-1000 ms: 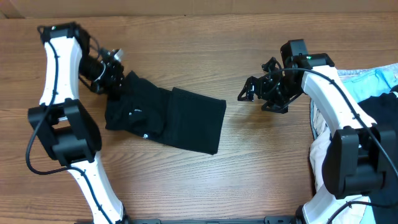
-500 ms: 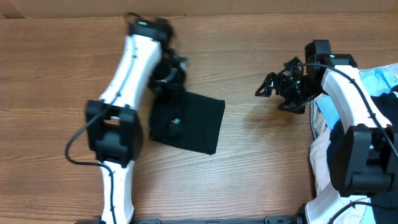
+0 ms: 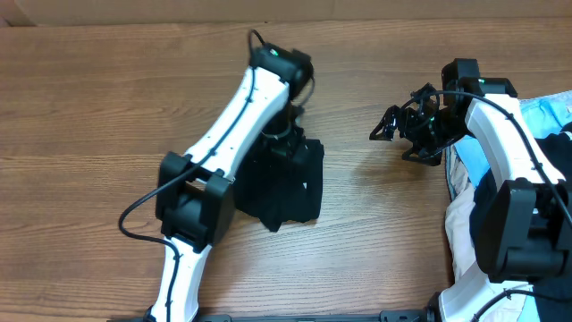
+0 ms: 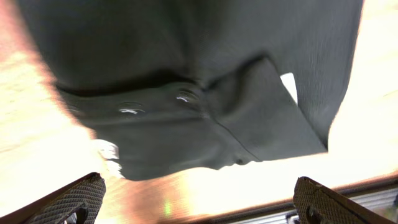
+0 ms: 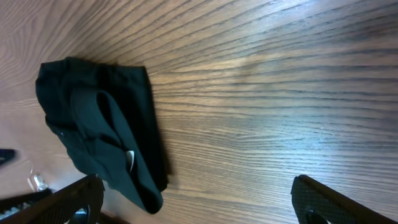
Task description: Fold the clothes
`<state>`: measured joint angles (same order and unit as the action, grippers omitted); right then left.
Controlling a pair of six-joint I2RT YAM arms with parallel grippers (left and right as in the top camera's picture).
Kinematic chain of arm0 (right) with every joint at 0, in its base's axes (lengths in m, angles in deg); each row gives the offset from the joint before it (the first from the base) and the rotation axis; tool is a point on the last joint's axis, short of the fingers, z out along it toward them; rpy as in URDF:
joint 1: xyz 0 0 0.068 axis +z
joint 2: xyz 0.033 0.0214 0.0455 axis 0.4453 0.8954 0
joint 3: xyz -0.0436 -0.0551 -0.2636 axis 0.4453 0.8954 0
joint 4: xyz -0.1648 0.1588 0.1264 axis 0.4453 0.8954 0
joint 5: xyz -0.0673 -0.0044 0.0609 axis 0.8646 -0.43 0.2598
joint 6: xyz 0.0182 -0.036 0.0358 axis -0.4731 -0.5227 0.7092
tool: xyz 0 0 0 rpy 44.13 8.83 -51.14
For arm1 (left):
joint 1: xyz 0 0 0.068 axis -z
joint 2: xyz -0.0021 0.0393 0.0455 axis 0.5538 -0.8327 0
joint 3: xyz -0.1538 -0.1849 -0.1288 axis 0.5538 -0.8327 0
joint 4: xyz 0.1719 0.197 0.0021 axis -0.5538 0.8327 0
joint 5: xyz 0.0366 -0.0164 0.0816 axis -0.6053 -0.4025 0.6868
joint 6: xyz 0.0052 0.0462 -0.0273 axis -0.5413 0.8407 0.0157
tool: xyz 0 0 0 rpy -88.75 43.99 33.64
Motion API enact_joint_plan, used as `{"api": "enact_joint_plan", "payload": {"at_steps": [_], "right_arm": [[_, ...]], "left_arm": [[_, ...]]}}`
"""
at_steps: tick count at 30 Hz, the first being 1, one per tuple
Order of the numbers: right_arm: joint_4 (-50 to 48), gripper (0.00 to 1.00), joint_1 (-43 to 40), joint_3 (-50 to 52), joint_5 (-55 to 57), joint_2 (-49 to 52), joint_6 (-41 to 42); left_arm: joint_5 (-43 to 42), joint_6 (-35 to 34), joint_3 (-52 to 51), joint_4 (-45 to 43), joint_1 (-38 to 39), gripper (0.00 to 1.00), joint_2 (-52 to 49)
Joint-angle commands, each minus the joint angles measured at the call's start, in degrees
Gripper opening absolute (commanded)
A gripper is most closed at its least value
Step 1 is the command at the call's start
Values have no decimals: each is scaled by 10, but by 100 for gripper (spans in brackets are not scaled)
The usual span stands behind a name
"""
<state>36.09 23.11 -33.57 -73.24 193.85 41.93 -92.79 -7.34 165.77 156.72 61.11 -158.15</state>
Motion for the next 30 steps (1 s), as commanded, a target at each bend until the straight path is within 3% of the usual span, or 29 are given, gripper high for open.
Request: {"api": "enact_joint_plan", "payload": {"at_steps": [1,3,5,7,8,9,10,14,16,20,22,23,25,30], "right_arm": [[6,100,4,-3,-61,-5,-57],[23,100,19,-3,-136,-5,-136],[34,100,41,-3,-150,-5,-147],[38,92,71,-3,-137,-5,-146],[38,81,91,-3,-123,-5,-146],[34,71,110,0,-106,-5,-146],[28,58,128,4,-88,-5,-146],[-29,21,215,43,12,-5,-120],[-70,10,252,70,45,-5,-97],[-145,13,288,123,56,-4,-79],[-180,31,291,149,66,-4,-79],[-195,32,291,160,75,-4,-79],[-224,27,284,180,80,-4,-70],[-226,16,264,181,79,-4,-44]], "left_arm": [[30,-8,70,-5,-56,100,14],[24,-8,85,-15,-83,100,16],[0,0,86,-34,-108,100,15],[-49,26,77,-57,-132,86,12],[-73,37,70,-64,-141,70,10],[-98,47,62,-70,-149,60,8],[-121,59,52,-72,-156,52,8],[-185,124,-14,-78,-169,31,7],[-216,161,-52,-85,-170,16,7],[-286,218,-122,-100,-170,13,7],[-301,218,-144,-108,-170,13,7],[-307,224,-151,-109,-170,12,7],[-313,235,-159,-105,-170,4,7],[-314,252,-149,-54,-170,4,7]]}}
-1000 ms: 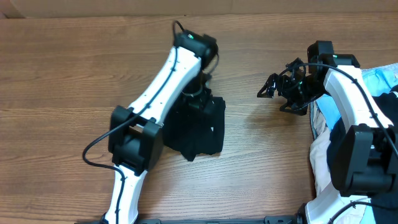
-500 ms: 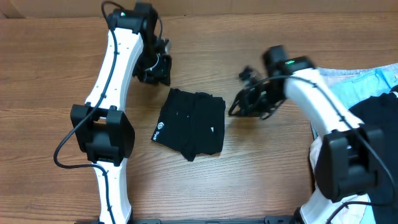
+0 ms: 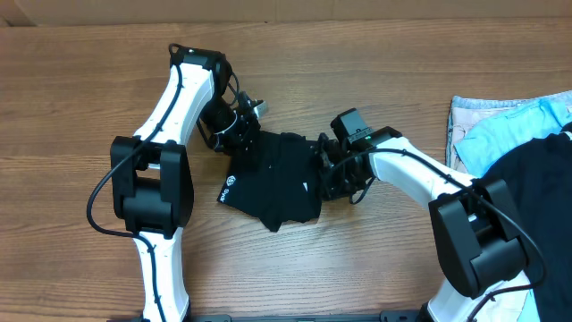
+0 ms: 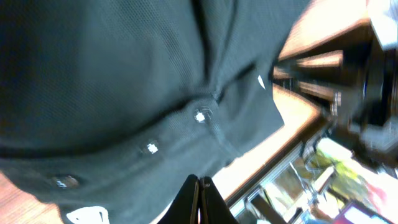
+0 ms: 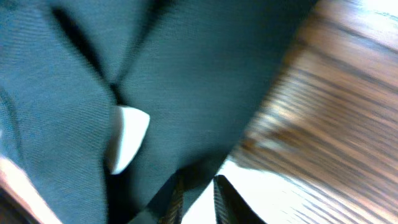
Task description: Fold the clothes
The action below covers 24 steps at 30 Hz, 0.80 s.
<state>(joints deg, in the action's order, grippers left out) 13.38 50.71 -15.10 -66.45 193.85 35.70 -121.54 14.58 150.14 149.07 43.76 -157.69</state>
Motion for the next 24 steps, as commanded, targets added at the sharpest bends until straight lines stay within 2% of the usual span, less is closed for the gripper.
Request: {"api": "enact_joint_plan", "payload": {"at_steps": [1,3,5,7,10,11,13,15,17,21,23,24], "right_arm": [[12,14,-16,-8,11,-4,18],[39,14,-19,-21,8,-6,17],[60,16,-20,-36,7,-11,15],[83,15,-20,-56,7,-25,15],[111,15,-20,-80,7,-44,17],[120,15,-20,-88,7,-54,18],[131,15,-20,-100,7,-73,20],[135,15,-20,-108,7,-94,21],[135,15,-24,-110,8,-118,33],[135,16,-42,-110,7,-158,56],[135,19,-55,-110,7,-170,69],[135,20,-63,-110,7,-173,76]], "left_arm": [[-27,48,17,46,4,4,5],[-26,68,30,69,4,4,16],[-26,67,33,64,4,4,41],[-19,55,33,46,4,5,73],[-12,17,32,26,4,20,94],[-11,11,32,25,4,20,96],[-7,-14,26,32,8,8,96],[19,-48,4,24,13,5,96],[61,-90,-26,1,17,5,96],[122,-137,-118,-77,22,15,96],[123,-148,-167,-106,22,5,96],[120,-160,-194,-117,22,4,96]]}}
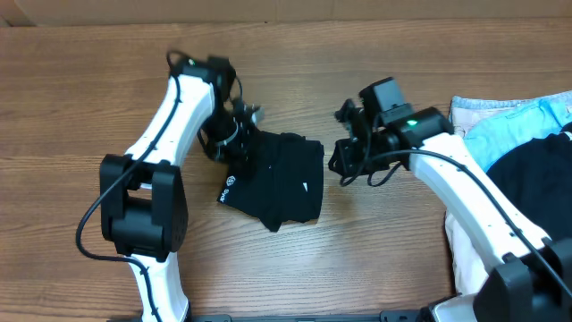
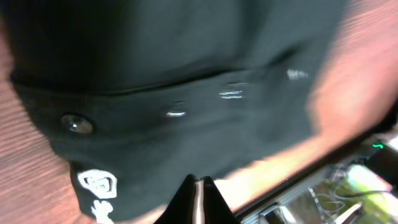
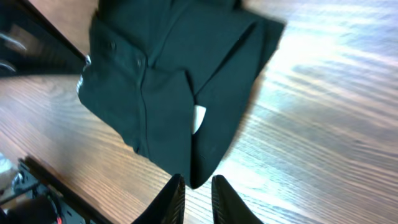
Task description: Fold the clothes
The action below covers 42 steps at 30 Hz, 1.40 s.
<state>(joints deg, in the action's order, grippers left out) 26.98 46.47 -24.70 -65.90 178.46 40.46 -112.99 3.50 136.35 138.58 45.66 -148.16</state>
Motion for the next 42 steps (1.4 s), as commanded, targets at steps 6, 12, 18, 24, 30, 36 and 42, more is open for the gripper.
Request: {"api": "enact_joint_plan", "payload": {"at_steps": [6,12,18,24,30,36,42], "right_arm": [[-8,24,-44,-14,0,-21,28],[-14,25,-43,-14,-10,-21,28],[-45,34,-43,-13,-28,-21,28],[-132,25,-43,1,-28,-18,64],[-247,16,-37,44,-45,9,195],[-333,16,3,62,-65,93,238],[-357,10,9,62,-65,162,315]], "left_arm": [[61,-89,-152,-123,3,4,0],[149,-144,-170,-325,-11,4,-2],[-18,-145,-98,-432,-27,4,-2],[-53,-101,60,-292,-36,34,-2],[-34,2,182,-85,-49,100,-2],[-8,-50,160,-16,-88,100,-3],[-40,-110,82,-42,-109,100,-3]]}}
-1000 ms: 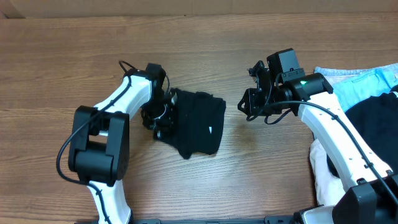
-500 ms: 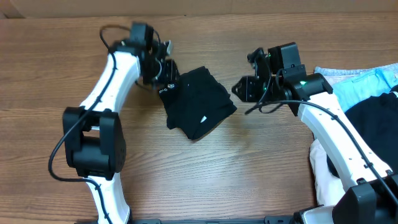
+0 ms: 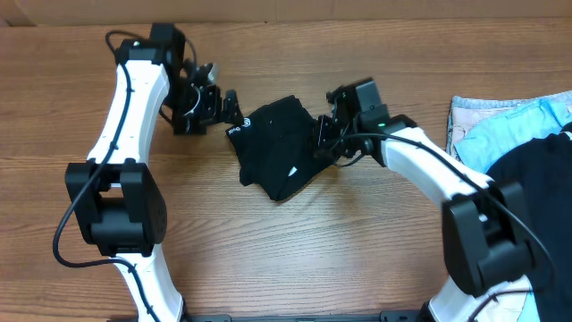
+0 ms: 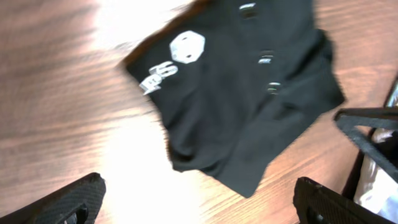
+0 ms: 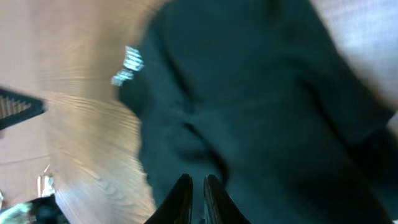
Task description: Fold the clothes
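Note:
A folded black garment with a white logo near its left corner lies on the wooden table between the two arms. It also fills the left wrist view and the right wrist view. My left gripper stands open just left of the logo corner, apart from the cloth; its wide-spread fingertips frame bare wood. My right gripper is at the garment's right edge, jaws together, tips down over the dark cloth. Whether cloth is pinched between them cannot be told.
At the right edge lies a pile of clothes: a light blue piece, a black piece and white cloth beneath. Bare wood surrounds the folded garment.
The garment now lies farther back and turned, logo corner at upper left. My left gripper has let go, opened and drawn off to the left. My right gripper has come onto the garment's right edge.
First both grippers were open, the left above the garment, the right far off. Then both were shut at the garment's opposite edges. Then the right stood clear while the left stayed shut at the cloth. Now the garment sits shifted and turned, left open, right on it.

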`<state>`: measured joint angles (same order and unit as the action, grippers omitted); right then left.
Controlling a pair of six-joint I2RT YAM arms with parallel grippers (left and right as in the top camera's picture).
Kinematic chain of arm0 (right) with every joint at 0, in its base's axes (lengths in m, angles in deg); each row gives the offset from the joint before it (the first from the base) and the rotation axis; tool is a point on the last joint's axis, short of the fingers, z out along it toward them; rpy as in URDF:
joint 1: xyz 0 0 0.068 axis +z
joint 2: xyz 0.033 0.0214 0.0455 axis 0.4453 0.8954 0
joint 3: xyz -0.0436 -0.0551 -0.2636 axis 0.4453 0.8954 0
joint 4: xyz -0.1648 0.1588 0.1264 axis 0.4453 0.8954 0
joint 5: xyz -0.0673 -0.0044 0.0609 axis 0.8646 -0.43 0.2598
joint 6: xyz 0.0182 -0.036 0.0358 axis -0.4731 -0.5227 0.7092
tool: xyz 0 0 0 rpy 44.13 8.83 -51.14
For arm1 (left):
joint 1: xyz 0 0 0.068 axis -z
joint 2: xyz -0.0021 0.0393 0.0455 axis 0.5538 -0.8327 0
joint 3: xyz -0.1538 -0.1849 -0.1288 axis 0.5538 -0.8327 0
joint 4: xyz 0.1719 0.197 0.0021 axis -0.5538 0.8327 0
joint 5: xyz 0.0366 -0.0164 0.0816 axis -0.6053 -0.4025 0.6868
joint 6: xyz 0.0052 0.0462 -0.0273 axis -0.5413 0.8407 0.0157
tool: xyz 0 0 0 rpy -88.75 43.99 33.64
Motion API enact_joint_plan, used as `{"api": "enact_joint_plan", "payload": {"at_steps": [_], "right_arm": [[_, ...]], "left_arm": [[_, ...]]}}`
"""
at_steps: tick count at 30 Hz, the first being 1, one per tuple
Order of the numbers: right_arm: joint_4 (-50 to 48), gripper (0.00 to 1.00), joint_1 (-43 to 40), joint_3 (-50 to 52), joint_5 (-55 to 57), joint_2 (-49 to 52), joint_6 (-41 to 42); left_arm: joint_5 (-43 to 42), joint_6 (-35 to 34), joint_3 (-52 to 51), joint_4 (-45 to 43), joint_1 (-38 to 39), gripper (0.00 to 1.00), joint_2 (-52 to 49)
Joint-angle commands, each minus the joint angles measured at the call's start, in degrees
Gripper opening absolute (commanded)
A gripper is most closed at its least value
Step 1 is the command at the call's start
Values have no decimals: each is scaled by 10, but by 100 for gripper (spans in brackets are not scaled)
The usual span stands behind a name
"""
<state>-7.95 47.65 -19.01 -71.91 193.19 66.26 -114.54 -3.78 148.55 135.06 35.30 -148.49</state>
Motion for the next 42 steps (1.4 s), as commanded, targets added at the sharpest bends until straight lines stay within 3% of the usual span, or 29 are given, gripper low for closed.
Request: {"api": "enact_joint_plan", "payload": {"at_steps": [1,5,11,17,21,28,30,36,42], "right_arm": [[-10,10,-3,5,-5,19,58],[-14,15,-3,5,-5,21,63],[-12,19,-3,5,-5,21,88],[-6,18,-3,5,-2,26,90],[-3,11,-3,5,0,51,117],[-7,4,-3,5,-19,85,146],[-16,4,-3,5,-26,86,147],[-16,4,-3,5,-28,86,147],[-14,4,-7,4,-72,82,126]], "left_arm": [[-37,-37,-56,-14,-6,100,0],[-89,-43,-134,-71,2,100,0],[-107,-177,-255,-209,17,100,0],[-163,-249,-336,-320,21,100,0],[-187,-255,-361,-424,42,100,0],[-128,-256,-363,-497,90,100,0],[-127,-262,-363,-529,101,91,0],[-91,-290,-363,-555,113,40,0],[-94,-250,-362,-555,110,15,0]]}}
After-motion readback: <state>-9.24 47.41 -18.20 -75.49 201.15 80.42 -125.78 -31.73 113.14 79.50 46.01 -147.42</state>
